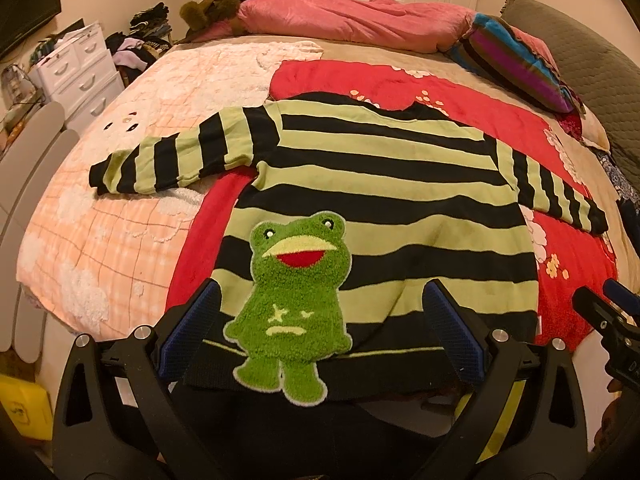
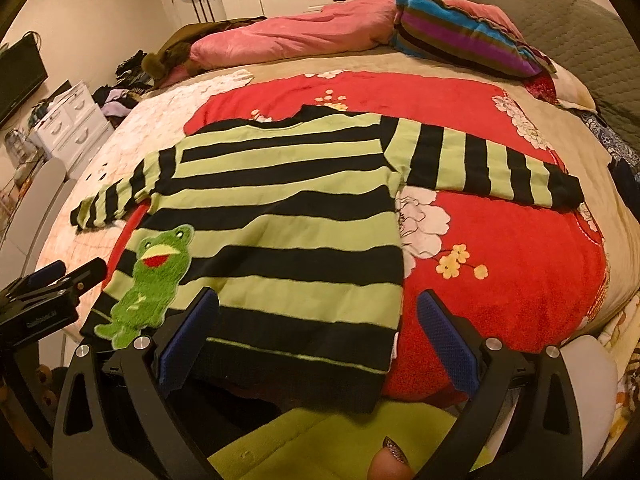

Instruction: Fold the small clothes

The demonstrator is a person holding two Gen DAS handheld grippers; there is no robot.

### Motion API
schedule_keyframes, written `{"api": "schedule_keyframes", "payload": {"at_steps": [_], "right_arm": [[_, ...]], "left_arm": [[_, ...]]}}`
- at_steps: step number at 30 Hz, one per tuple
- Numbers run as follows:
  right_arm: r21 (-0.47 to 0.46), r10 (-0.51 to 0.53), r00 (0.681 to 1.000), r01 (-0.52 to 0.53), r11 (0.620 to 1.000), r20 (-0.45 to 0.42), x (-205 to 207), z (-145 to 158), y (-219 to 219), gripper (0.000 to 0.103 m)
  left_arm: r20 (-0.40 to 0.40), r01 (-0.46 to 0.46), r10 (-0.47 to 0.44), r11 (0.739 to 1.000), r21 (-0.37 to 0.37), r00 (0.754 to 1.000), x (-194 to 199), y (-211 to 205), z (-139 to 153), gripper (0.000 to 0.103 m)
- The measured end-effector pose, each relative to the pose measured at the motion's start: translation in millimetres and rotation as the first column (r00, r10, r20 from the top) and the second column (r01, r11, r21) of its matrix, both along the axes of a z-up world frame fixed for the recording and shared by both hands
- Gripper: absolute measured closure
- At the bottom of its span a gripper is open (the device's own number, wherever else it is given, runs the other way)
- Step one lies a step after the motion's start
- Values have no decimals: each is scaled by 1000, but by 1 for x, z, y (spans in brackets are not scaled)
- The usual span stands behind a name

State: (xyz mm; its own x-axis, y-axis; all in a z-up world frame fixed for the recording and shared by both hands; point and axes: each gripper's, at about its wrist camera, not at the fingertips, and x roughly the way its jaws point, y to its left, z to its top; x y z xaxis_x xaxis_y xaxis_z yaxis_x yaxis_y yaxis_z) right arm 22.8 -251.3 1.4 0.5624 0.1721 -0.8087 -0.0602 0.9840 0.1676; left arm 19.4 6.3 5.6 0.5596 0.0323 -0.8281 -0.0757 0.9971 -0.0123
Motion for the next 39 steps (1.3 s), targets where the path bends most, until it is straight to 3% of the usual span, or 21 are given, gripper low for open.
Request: {"api": "schedule_keyframes", "payload": {"at_steps": [23, 39], "right_arm": [[58, -80, 996, 78, 995, 37, 67, -7, -39, 4], [62, -255, 964, 251, 966, 69, 125, -15, -104, 4]], "left_arm": [[-27, -22, 22, 1000, -4, 999, 76, -28, -4, 8], [-19, -43, 43, 999, -25, 999, 147, -48, -10, 8]]}}
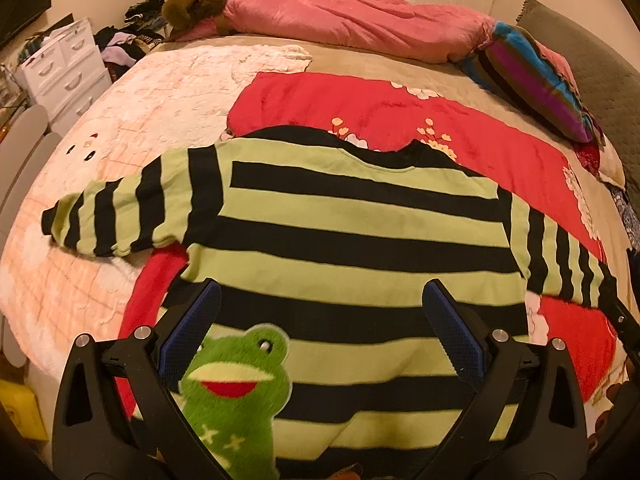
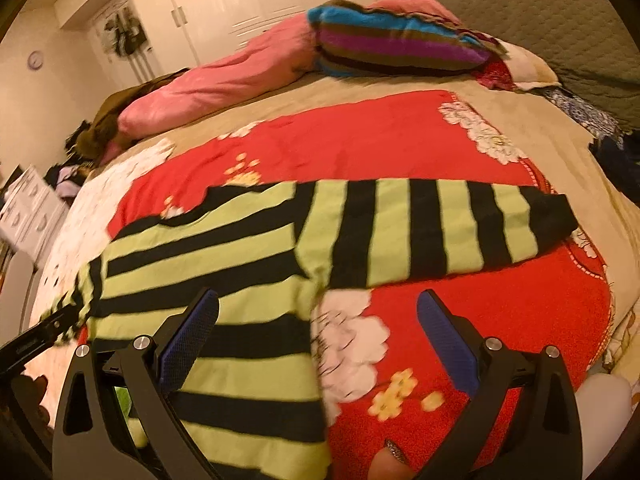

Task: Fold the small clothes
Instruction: 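Move the right gripper to the black sleeve cuff and grasp it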

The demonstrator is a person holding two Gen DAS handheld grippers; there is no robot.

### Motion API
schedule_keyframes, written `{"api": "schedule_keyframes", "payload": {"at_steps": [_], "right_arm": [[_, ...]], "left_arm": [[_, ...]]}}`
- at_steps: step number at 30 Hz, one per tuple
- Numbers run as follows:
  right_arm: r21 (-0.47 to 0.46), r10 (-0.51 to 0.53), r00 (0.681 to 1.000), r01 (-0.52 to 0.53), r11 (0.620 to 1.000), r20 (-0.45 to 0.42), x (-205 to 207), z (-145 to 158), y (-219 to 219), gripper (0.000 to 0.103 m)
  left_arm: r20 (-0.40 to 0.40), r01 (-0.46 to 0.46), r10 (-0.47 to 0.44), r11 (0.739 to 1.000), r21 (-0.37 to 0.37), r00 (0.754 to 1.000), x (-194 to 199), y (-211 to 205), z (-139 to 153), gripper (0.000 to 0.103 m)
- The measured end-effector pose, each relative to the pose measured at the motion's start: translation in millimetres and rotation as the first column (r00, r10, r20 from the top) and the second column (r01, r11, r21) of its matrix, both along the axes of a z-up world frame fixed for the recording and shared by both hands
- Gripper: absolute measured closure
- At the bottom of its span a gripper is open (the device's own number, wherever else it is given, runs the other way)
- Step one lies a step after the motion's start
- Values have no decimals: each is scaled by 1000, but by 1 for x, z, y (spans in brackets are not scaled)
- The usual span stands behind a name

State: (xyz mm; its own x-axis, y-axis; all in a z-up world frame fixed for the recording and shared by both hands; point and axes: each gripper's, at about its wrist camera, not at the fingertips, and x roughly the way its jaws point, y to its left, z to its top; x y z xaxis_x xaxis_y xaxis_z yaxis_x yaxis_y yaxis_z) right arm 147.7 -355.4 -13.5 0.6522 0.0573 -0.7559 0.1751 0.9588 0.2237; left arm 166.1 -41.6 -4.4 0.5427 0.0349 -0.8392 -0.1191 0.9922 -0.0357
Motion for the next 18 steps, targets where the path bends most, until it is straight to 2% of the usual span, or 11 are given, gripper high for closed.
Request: {"api": "schedule_keyframes", "payload": {"at_steps": [11, 15, 18], "right_arm": [[-66, -195, 981, 193, 979, -17, 21, -20, -76, 4], [-85, -269, 963, 266, 960, -30, 24, -28, -116, 4], [-141, -326, 945, 318, 937, -36, 26, -34, -144, 4]], "left_arm": [[9, -23, 23, 1000, 21, 1000, 46, -20, -22, 8], [-1, -35, 35, 999, 5, 999, 60, -22, -32, 8], [-10, -29, 29, 1000, -8, 1000, 65, -25, -39, 8]]}}
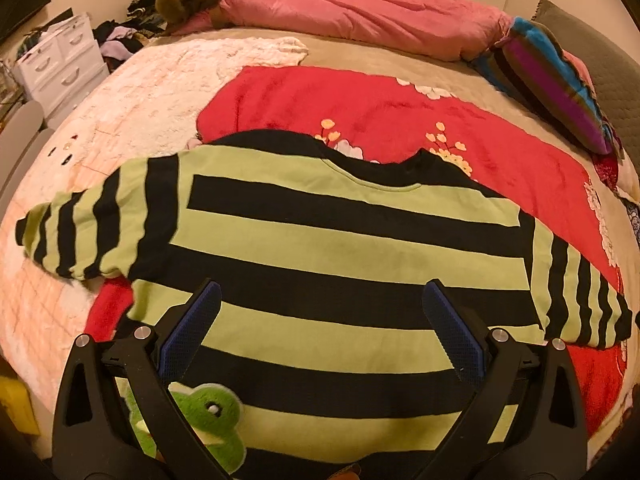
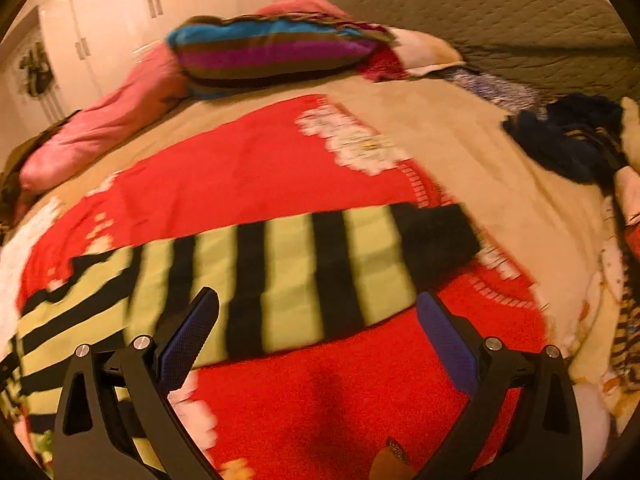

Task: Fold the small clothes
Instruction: 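Move the right gripper to the black sleeve cuff and grasp it, then fold the held sleeve across the sweater body, then open the right gripper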

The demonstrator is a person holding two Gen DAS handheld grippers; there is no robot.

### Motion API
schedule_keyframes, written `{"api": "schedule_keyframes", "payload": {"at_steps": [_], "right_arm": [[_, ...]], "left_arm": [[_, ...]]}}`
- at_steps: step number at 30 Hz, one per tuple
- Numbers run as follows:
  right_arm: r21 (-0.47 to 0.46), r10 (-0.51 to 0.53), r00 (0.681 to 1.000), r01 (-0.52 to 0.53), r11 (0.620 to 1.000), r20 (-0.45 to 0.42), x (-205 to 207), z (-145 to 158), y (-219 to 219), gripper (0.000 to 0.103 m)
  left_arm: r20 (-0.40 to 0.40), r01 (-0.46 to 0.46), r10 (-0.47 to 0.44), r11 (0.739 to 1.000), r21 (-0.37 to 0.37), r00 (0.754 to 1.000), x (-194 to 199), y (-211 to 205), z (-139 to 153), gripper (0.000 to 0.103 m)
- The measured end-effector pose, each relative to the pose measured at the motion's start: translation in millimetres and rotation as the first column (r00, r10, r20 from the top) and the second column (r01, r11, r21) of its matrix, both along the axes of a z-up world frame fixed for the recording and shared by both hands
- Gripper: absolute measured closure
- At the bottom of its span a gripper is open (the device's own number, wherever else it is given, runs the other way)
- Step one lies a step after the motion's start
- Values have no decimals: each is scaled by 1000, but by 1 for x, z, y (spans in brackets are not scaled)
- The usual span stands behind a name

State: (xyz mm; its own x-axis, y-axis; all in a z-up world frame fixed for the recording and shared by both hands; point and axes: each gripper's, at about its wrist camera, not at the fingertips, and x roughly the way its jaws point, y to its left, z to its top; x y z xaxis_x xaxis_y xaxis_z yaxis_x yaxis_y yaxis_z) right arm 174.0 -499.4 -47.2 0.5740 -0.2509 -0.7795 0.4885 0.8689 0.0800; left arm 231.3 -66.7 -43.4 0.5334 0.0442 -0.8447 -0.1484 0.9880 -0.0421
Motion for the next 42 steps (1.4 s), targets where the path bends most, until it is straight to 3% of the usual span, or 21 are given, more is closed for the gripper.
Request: {"api": "schedule_keyframes", "payload": {"at_steps": [3, 10, 17, 20, 24, 25, 26, 27, 28, 33, 38, 42], "right_arm": [[-26, -56, 998, 56, 998, -6, 0, -7, -30, 4], [-15, -162, 986, 161, 987, -50, 2, -31, -95, 4], [-2, -160, 979, 161, 987, -123, 17, -64, -130, 4], [91, -183, 972, 198, 976, -148, 23, -80, -145, 4], [87, -164, 979, 175, 981, -122, 30, -81, -145, 6], [116, -160, 981, 172, 978, -111, 29, -81, -146, 9], [139, -161, 982, 174, 975, -102, 30, -82, -146, 27], [155, -156, 983, 170, 973, -97, 30, -82, -144, 39], [136, -150, 984, 162, 977, -99, 31, -81, -141, 41], [115, -57, 997, 62, 991, -45, 34, -66, -126, 83], [120, 34, 998, -41, 992, 62, 28, -28, -91, 92], [175, 135, 980, -159, 972, 146, 35, -1, -48, 97]], "left_arm": [[-11, 28, -28, 999, -34, 1000, 3, -5, -8, 8], [-15, 79, -79, 997, 1, 997, 11, -20, -27, 8], [-20, 117, -117, 993, 1, 993, 10, -13, -58, 8], [-5, 111, -111, 994, 3, 994, 10, -7, -66, 8], [1, 104, -104, 995, -1, 995, 6, -2, -74, 8], [2, 101, -101, 995, -8, 995, 6, 0, -75, 8], [6, 99, -99, 995, -15, 995, 5, 1, -76, 8], [11, 98, -98, 995, -14, 995, 4, 2, -76, 8], [14, 98, -98, 995, -10, 995, 3, 3, -76, 8], [24, 102, -102, 995, -8, 994, 2, 7, -80, 8], [38, 97, -96, 995, -30, 995, 2, 12, -79, 8], [57, 110, -108, 993, -36, 993, 1, 13, -74, 8]]}}
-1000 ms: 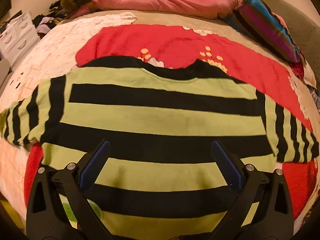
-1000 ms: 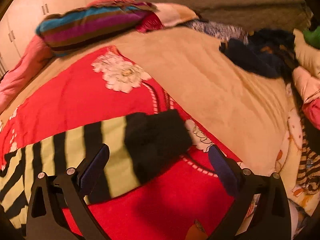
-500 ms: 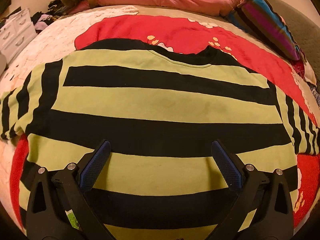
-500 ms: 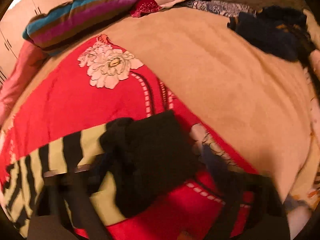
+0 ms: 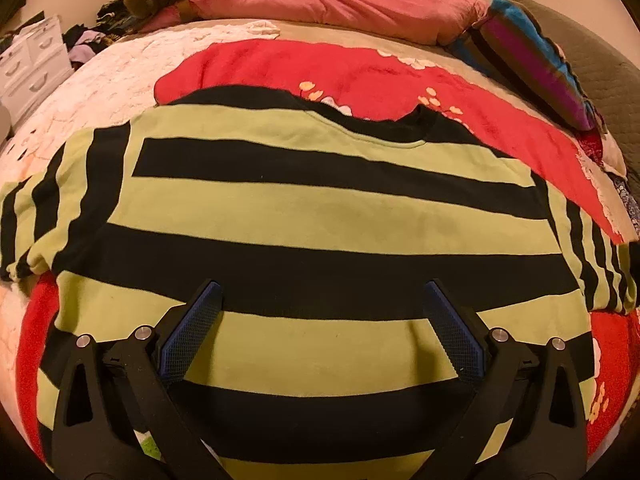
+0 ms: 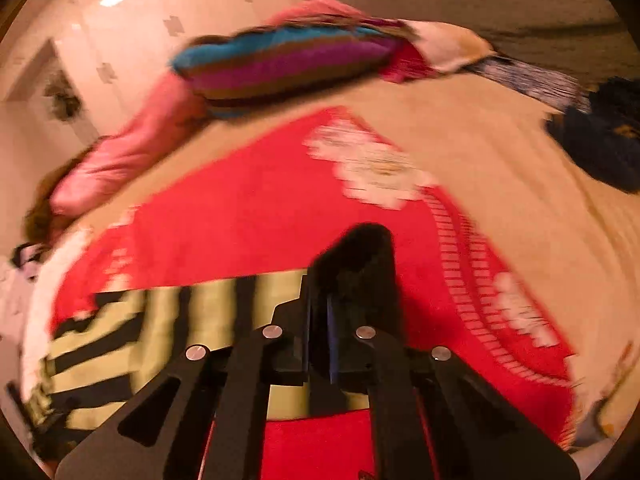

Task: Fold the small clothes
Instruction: 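Fold the held sleeve across the sweater body, then open the right gripper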

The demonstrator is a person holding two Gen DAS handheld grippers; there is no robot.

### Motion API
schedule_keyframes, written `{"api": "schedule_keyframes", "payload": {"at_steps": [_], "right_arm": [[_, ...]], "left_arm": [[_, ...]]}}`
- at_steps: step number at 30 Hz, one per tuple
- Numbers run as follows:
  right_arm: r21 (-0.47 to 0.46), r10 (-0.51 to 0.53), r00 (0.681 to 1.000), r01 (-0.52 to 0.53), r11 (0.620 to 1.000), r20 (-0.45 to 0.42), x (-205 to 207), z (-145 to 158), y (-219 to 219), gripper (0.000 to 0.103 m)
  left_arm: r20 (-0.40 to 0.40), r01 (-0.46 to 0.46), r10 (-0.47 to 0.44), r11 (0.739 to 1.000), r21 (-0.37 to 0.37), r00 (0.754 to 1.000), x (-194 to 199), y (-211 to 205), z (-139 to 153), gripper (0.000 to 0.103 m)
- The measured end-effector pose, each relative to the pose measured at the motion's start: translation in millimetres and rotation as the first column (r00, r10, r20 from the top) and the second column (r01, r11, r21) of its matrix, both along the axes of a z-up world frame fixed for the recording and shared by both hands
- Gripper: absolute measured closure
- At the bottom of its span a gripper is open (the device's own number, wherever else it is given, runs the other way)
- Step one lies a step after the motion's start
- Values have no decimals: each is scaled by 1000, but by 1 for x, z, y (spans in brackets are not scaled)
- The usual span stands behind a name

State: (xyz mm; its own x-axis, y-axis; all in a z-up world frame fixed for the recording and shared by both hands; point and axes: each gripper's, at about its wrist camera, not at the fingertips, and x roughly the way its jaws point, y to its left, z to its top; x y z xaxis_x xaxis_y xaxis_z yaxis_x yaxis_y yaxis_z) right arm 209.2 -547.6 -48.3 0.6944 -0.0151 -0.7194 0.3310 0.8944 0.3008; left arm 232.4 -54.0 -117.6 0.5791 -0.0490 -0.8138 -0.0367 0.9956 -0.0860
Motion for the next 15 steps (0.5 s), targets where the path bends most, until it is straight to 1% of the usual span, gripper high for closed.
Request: {"api": "schedule_keyframes", "payload": {"at_steps": [2, 5, 7, 8, 9, 12, 15], "right_arm": [[32, 68, 997, -69, 997, 39, 7, 13, 30, 98], [66, 164, 983, -170, 983, 81, 20, 27, 74, 98], [100, 258, 960, -269, 958, 108, 31, 36, 117, 98], [109, 287, 951, -298, 948, 112, 35, 38, 131, 98], [128, 330, 936, -345, 930, 124, 43, 40, 155, 98], [157, 410, 903, -426, 891, 126, 57, 36, 203, 98], [209, 452, 884, -467, 859, 116, 67, 26, 244, 98]], "left_arm": [[11, 5, -5, 1000, 9, 1000, 0, 0, 3, 8], [21, 4, -4, 1000, -6, 1000, 1, 4, 7, 8], [33, 2, -2, 1000, -18, 999, 1, 7, 11, 8], [42, 1, 0, 1000, -21, 999, 0, 9, 13, 8], [50, 0, 1, 1000, -24, 999, 0, 10, 15, 8], [61, -5, 8, 999, -39, 998, -1, 15, 19, 8], [54, -7, 9, 999, -50, 999, 0, 18, 15, 8]]}}
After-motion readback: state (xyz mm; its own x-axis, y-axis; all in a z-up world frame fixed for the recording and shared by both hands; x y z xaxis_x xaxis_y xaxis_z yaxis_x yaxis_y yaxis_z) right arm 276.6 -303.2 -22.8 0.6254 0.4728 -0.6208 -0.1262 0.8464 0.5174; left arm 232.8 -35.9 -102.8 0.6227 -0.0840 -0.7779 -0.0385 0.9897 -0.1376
